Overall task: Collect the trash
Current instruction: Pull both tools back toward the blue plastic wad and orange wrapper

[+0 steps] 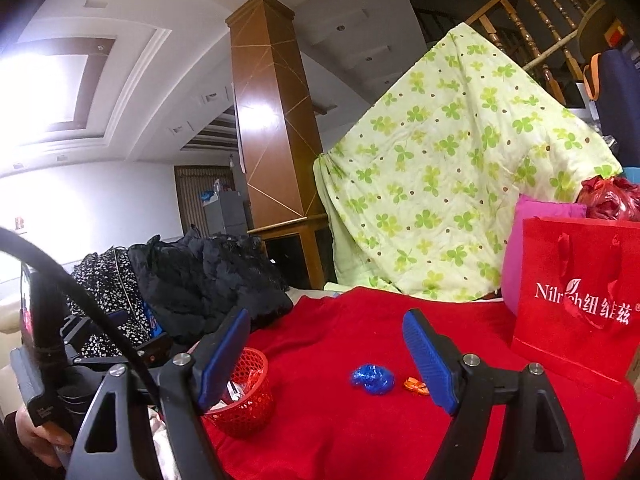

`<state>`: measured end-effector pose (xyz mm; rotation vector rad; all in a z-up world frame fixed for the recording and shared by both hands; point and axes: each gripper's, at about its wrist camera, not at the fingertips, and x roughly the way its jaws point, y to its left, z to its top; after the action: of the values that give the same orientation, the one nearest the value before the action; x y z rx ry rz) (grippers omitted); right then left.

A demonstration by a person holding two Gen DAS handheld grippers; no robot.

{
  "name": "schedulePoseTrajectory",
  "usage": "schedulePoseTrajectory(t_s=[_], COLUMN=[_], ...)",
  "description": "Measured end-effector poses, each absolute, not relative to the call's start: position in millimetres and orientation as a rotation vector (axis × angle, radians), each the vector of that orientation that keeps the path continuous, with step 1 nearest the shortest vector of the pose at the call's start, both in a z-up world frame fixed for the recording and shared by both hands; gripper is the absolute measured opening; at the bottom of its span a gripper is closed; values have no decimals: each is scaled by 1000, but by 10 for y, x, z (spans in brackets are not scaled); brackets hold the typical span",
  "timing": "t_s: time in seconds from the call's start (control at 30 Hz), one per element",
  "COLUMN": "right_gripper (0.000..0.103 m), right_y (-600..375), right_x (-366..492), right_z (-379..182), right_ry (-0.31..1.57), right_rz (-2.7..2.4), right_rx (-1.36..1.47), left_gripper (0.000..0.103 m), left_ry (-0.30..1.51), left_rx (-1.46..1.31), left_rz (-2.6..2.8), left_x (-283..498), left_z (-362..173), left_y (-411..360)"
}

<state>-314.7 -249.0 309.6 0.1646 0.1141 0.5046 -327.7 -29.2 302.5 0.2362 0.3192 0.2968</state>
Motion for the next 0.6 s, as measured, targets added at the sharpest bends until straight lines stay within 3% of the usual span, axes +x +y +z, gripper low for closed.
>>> schedulePoseTrajectory(t_s=[0.6], right_gripper=[82], right_y=[-2759], right_x=[-3305], right_z=[3178], right_ry=[58], right_rz=[494], right_rx=[209], left_gripper=[81], left_ry=[307], left_rx=[283], left_rz=[272], left_x=[-3315], left_z=[3070], left_y=[-532])
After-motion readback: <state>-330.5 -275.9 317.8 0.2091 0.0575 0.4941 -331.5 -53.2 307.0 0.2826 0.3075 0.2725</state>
